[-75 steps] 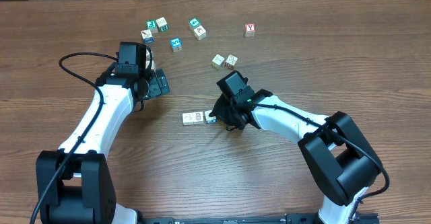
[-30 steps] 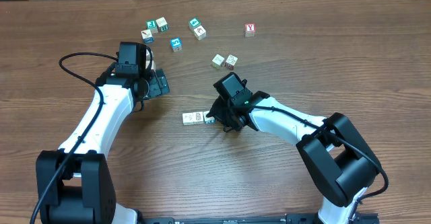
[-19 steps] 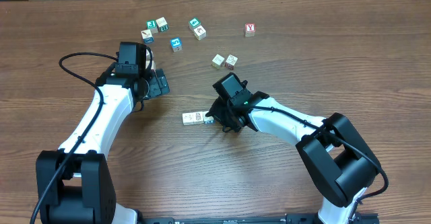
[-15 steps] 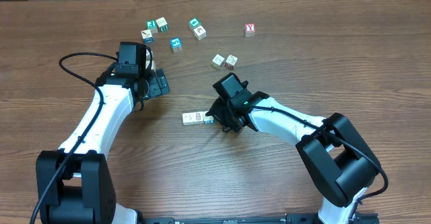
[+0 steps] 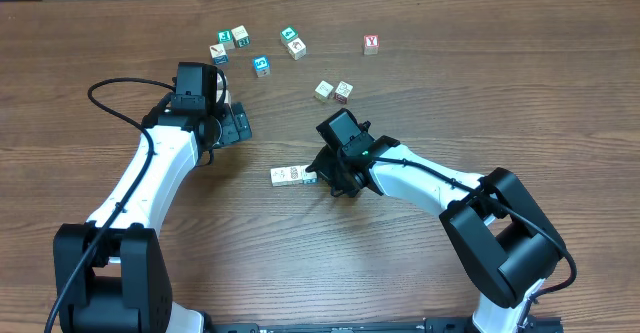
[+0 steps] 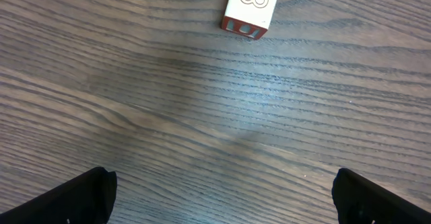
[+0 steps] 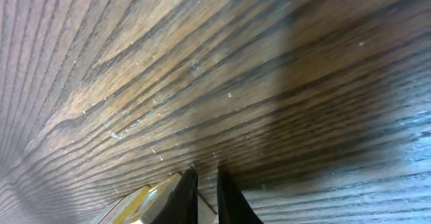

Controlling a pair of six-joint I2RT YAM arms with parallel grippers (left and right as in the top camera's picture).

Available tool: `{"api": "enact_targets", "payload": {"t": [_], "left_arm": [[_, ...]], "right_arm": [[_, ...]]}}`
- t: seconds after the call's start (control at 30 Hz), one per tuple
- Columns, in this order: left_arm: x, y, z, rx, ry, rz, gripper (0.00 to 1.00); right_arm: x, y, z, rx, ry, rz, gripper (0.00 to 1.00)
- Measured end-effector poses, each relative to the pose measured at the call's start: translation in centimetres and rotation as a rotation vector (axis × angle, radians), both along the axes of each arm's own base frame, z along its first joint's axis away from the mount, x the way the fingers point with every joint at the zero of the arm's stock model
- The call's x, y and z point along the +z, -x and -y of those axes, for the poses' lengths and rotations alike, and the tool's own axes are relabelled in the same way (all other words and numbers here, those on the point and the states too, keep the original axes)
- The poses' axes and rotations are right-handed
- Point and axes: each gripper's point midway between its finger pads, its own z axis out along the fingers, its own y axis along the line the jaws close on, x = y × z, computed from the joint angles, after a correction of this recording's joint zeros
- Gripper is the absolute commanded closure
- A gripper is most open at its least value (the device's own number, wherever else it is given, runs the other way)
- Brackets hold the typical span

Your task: Form a horizontal line

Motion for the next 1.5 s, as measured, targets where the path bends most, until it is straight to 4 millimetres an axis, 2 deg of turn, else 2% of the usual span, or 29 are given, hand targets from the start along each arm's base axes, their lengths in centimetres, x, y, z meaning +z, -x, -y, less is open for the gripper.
{"api": "enact_targets", "payload": {"t": [0.33, 0.5, 0.8, 0.97, 1.13, 1.5], "left_arm": [[0.0, 0.0, 0.0, 0.000, 0.000, 0.000, 0.00], [0.0, 0.0, 0.0, 0.000, 0.000, 0.000, 0.00], [0.0, 0.0, 0.0, 0.000, 0.000, 0.000, 0.00], [0.0, 0.0, 0.0, 0.000, 0.000, 0.000, 0.00], [0.0, 0.0, 0.0, 0.000, 0.000, 0.000, 0.00], [0.0, 0.0, 0.0, 0.000, 0.000, 0.000, 0.00]], "right_arm": [[-0.3, 0.8, 0.7, -0.002, 0.035, -0.039, 0.96], [-0.4, 2.1, 1.2, 0.008, 0.050, -0.099, 0.96], [-0.3, 4.7, 0.9, 0.050, 0.023, -0.210, 0.96], [-0.2, 5.5, 0.0, 0.086, 0.013, -0.213, 0.96], [-0.2, 5.9, -0.9, 0.116, 0.012, -0.194, 0.96], [-0.2, 6.0, -1.1, 0.121, 0.015, -0.191, 0.96]]}}
